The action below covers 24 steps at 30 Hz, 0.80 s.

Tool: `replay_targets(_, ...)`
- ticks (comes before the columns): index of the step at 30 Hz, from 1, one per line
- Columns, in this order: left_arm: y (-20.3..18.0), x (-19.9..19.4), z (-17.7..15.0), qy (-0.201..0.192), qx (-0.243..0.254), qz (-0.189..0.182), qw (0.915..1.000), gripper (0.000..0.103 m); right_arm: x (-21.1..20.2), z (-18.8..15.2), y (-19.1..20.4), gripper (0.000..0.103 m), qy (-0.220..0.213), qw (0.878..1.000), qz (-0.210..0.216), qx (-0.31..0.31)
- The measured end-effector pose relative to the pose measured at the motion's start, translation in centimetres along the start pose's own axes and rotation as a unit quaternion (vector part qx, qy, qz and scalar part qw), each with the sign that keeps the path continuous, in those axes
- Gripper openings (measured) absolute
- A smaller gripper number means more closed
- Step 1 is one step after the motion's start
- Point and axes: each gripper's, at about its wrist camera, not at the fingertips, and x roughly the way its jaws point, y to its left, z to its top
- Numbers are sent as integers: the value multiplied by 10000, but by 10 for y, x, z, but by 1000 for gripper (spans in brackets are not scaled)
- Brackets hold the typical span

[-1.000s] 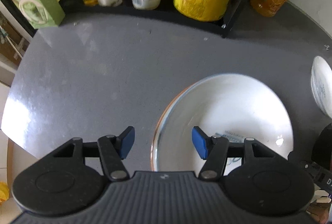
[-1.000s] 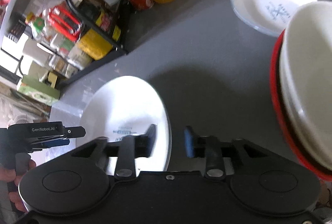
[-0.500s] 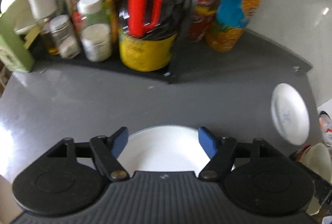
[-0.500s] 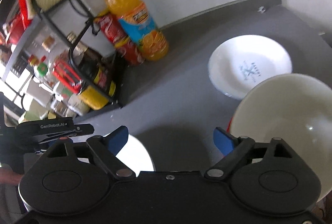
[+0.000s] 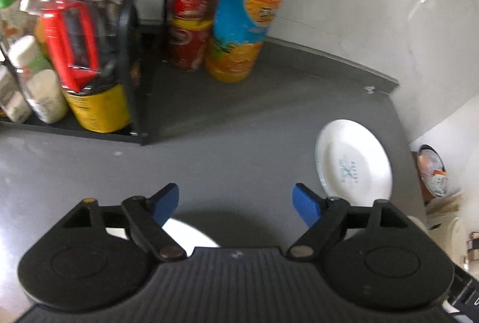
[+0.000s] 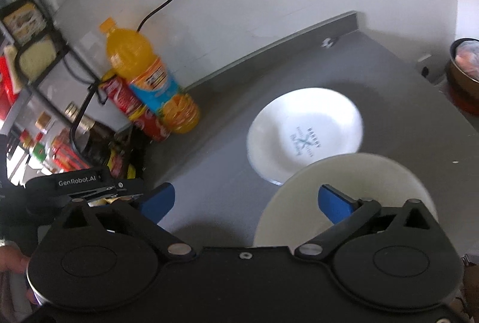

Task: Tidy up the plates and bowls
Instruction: 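Move both tools toward the white plate printed 'BAKERY'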

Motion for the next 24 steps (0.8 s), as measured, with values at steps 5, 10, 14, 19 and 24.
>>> replay_targets(5, -18, 8, 8, 71, 83, -129, 9999, 85, -3, 8, -10, 103, -81, 9997, -185, 121)
replay_targets(10, -32, 16, 16, 167, 89, -190, 9996, 85, -4, 19, -19, 103, -121, 9985, -461, 266)
replay_targets(14, -42, 26, 22, 340, 96, -331, 9988, 85, -2, 32, -30, 103, -4, 9974, -634, 356)
replay_targets(19, -53, 41, 24, 472, 154, -340, 9982, 85, -1, 48, -52, 103, 132, 9963, -711, 466)
replay_targets(24, -60, 57, 22, 666, 127, -352, 9971, 85, 1, 58, -80, 103, 268, 9953, -696, 618)
